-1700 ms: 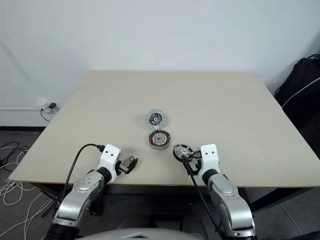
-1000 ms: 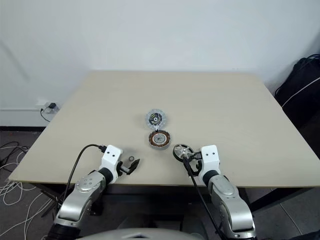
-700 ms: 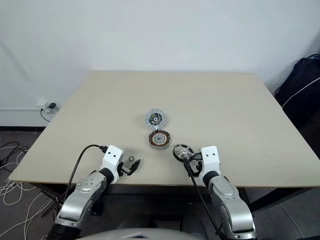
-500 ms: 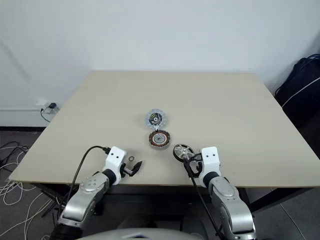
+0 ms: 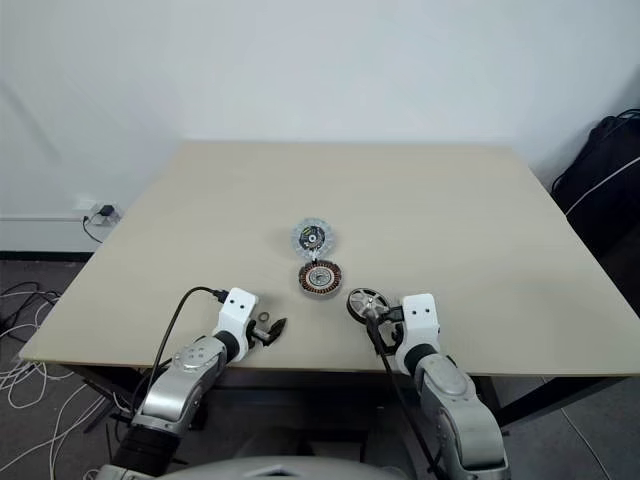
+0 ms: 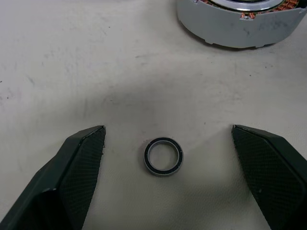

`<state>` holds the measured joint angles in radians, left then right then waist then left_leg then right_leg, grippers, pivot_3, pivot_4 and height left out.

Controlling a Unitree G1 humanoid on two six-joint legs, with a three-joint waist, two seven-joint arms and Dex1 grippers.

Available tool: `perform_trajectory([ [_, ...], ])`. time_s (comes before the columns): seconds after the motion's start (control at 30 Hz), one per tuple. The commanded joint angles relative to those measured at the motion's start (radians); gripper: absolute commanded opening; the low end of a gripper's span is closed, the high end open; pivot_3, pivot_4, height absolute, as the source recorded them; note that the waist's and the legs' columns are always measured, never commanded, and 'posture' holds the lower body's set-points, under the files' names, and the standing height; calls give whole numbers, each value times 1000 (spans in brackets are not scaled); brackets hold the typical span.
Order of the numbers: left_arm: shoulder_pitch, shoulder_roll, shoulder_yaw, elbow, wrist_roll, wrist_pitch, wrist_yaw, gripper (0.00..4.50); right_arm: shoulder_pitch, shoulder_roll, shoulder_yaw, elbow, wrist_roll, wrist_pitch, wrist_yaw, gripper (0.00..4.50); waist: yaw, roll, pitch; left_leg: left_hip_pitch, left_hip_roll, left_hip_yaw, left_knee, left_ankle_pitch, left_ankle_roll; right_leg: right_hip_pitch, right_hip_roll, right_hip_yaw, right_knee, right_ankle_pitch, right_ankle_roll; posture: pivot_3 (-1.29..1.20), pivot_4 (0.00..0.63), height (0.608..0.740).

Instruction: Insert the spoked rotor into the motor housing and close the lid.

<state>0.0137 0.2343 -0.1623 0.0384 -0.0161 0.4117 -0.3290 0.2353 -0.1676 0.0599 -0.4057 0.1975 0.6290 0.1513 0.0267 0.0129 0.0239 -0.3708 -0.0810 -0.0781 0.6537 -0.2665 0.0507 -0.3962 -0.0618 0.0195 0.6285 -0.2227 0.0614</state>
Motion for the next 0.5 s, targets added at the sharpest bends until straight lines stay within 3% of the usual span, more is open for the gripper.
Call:
perform_trajectory([
  [0.03,15,14,-6,-19,12,21,-6,3810,-9,5,-16,-43,-1,-26,-6,4500,-2,0,0,0,0,0,0,0,0,0,0,0,0,0,0,0,0,740],
  [0.33,55,43,-12,-83,12,54,-20,862,-17,6,-8,-32,0,-26,0,4500,-13,1,-1,0,1,0,0,0,0,0,1,0,0,-1,-2,0,0,740],
  [0.37,56,43,-11,-85,12,57,-18,673,-18,6,-7,-31,0,-26,0,4500,-13,1,-1,0,1,0,0,0,0,0,1,0,0,-1,-2,0,0,740],
  [0.5,39,21,0,-93,7,51,7,672,-25,6,-4,-26,0,-25,2,4500,-13,1,-1,0,1,0,0,0,0,0,1,0,0,-1,-2,0,0,740],
])
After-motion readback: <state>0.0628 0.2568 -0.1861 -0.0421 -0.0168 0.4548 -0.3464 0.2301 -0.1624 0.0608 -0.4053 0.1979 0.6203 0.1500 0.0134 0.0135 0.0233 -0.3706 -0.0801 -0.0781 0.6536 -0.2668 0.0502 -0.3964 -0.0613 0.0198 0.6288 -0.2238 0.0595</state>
